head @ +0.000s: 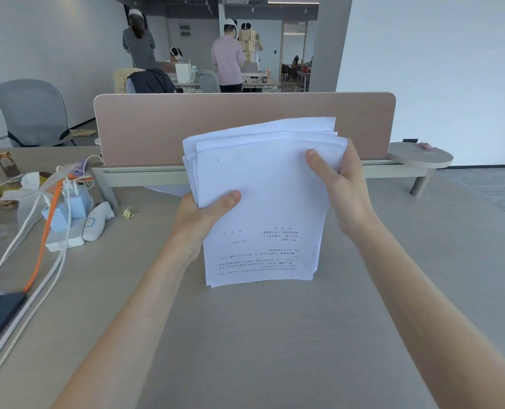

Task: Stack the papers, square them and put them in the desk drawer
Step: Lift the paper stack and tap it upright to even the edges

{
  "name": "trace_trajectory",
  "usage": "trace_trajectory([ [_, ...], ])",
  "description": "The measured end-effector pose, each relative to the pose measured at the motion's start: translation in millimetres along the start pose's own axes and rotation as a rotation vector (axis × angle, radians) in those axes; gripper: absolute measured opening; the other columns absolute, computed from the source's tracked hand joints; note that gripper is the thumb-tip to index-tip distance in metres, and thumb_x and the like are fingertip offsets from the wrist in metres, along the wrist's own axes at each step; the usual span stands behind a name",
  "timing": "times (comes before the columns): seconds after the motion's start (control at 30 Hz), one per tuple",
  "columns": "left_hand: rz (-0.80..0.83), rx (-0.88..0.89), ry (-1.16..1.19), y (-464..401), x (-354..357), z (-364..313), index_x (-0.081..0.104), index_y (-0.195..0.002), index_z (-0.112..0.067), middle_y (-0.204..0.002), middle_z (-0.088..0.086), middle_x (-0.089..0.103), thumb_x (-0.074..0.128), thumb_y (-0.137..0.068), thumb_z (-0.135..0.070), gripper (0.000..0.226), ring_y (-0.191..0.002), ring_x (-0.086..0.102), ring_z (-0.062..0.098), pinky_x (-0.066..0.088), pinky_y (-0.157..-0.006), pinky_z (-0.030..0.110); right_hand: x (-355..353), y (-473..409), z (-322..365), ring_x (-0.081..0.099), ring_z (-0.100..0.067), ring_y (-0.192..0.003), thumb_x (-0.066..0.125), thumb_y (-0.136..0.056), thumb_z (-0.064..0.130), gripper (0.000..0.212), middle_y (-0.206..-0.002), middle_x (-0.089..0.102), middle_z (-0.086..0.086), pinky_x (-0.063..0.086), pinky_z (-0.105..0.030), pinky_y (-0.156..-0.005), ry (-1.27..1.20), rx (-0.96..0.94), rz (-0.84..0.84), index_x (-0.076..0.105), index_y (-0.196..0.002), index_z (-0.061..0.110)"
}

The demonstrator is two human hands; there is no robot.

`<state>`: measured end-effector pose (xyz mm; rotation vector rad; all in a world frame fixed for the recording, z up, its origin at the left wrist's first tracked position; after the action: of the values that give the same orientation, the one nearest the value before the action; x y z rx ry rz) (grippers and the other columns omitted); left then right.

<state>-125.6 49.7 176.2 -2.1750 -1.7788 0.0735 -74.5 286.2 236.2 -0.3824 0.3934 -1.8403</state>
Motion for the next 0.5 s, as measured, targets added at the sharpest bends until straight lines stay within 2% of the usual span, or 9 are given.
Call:
trace_trajectory([
  [0.1, -0.002, -0.061, 0.013, 1.0, -3.1, 15.7, 0.075, -0.099, -0.024, -0.104, -0.005, 0.079, 0.078, -0.073, -0.025, 0.026, -0.099, 0.074, 0.016, 0.057, -0.085, 0.036, -0.9, 1.4, -5.9, 0.069, -0.010, -0.106, 0.066, -0.096, 0.026, 0.038, -0.123, 0.069, -0.001, 0.056, -0.025, -0.082, 0.000, 0.004, 0.005, 0.053, -0.130, 0.014],
  [0.17, -0.018, -0.109, 0.016, 2.9, -6.8, 30.0, 0.074, -0.100, -0.023, -0.104, -0.004, 0.079, 0.078, -0.072, -0.028, 0.029, -0.098, 0.074, 0.017, 0.056, -0.087, 0.039, 0.5, 5.7, -17.9, 0.069, -0.013, -0.114, 0.066, -0.096, 0.027, 0.040, -0.129, 0.068, 0.000, 0.058, -0.026, -0.084, -0.015, 0.029, 0.024, 0.053, -0.134, 0.020],
  [0.37, -0.055, -0.234, -0.009, 14.6, -12.8, 68.8, 0.075, -0.103, -0.024, -0.107, 0.000, 0.078, 0.085, -0.058, -0.044, 0.050, -0.101, 0.074, 0.021, 0.055, -0.095, 0.048, 1.6, 32.3, -75.6, 0.071, -0.010, -0.109, 0.067, -0.096, 0.029, 0.038, -0.124, 0.073, 0.006, 0.058, -0.030, -0.086, -0.038, 0.189, 0.025, 0.057, -0.131, 0.019],
  [0.43, -0.069, -0.251, -0.002, 14.7, -10.9, 76.2, 0.075, -0.098, -0.026, -0.103, -0.002, 0.079, 0.086, -0.062, -0.041, 0.041, -0.097, 0.075, 0.019, 0.056, -0.091, 0.046, 5.9, 40.9, -88.3, 0.073, -0.009, -0.107, 0.066, -0.096, 0.027, 0.036, -0.121, 0.074, 0.006, 0.058, -0.024, -0.080, -0.064, 0.230, 0.035, 0.060, -0.130, 0.020],
  [0.5, -0.086, -0.251, 0.007, 11.3, -8.3, 77.1, 0.074, -0.090, -0.025, -0.094, -0.004, 0.080, 0.084, -0.072, -0.030, 0.021, -0.086, 0.076, 0.014, 0.057, -0.081, 0.038, 8.8, 43.1, -92.6, 0.073, -0.011, -0.107, 0.066, -0.097, 0.025, 0.034, -0.120, 0.075, 0.004, 0.059, -0.023, -0.079, -0.091, 0.239, 0.041, 0.061, -0.130, 0.019],
])
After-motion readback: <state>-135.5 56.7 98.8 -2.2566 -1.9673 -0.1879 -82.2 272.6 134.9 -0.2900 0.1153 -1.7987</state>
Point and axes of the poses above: each hand's wrist, its own y-axis away from the middle knuckle, its own x-axis out of the palm, z = x × y, the point moved 9 cm from there along -y, towards the middle knuckle
